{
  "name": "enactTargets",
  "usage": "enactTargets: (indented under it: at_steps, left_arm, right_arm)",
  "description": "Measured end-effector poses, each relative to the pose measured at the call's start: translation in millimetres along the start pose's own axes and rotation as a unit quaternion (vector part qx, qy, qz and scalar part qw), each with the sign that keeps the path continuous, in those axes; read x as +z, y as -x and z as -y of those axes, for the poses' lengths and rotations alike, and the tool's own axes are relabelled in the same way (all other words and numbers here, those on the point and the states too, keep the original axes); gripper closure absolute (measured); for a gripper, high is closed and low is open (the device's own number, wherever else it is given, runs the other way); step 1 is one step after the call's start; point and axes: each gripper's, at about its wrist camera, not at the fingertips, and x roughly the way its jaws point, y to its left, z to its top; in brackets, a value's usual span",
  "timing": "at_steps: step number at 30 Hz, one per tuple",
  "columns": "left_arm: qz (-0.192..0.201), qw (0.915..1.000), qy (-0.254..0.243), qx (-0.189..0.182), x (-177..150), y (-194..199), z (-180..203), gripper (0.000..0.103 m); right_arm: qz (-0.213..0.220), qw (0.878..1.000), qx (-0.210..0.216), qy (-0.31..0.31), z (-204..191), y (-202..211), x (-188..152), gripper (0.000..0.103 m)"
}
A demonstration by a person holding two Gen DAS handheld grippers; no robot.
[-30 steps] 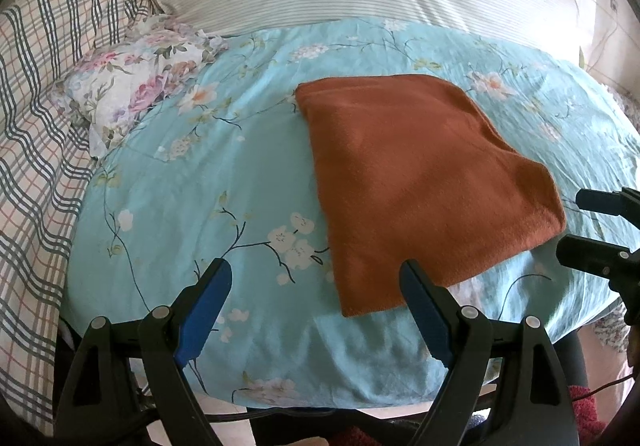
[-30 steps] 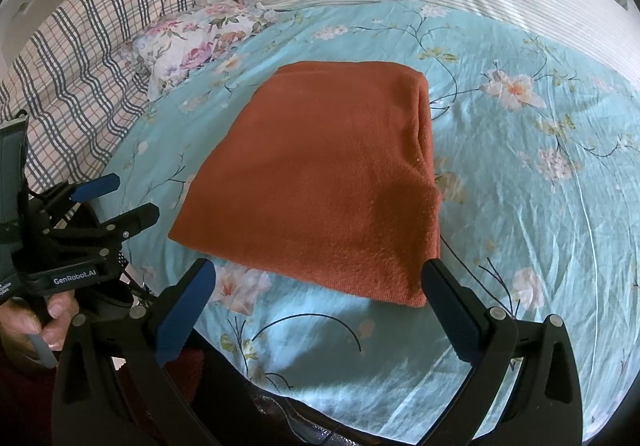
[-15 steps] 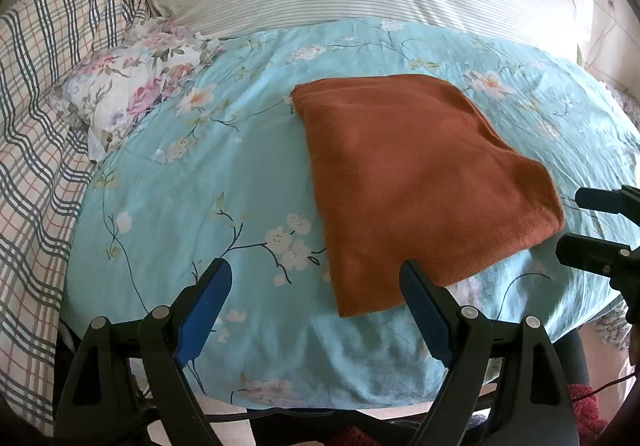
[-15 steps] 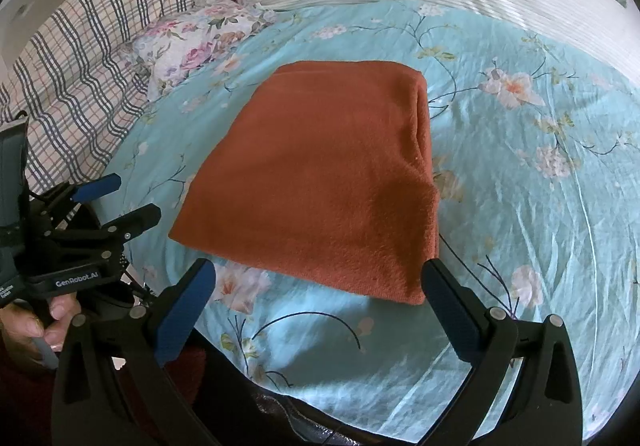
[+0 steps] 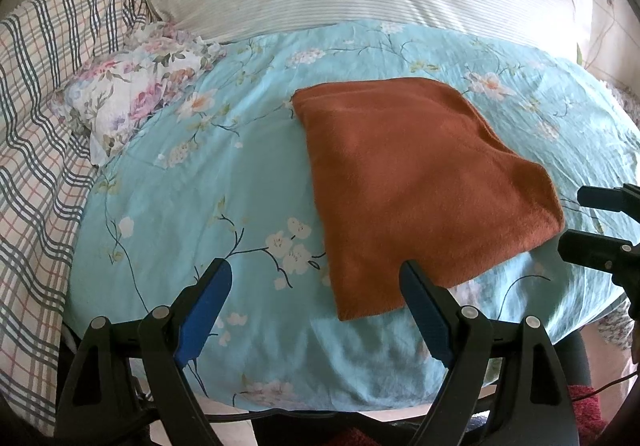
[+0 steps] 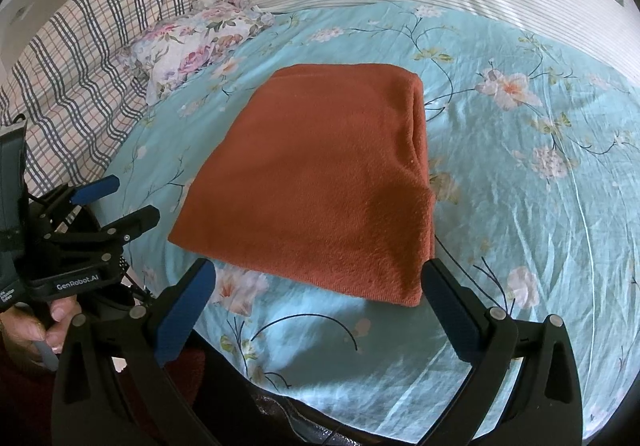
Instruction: Fold small clothes
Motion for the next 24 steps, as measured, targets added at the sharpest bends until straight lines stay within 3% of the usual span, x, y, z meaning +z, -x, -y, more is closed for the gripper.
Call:
enactTargets:
  at_steps: [24]
  left_arm:
    - [-0.001,1.0,-0.001,0.0,1.3,-2.9,1.9,0.017]
  right_arm:
    - [-0.001,1.0,0.0,0.0,-2.8,-1.1,-0.9,0.001]
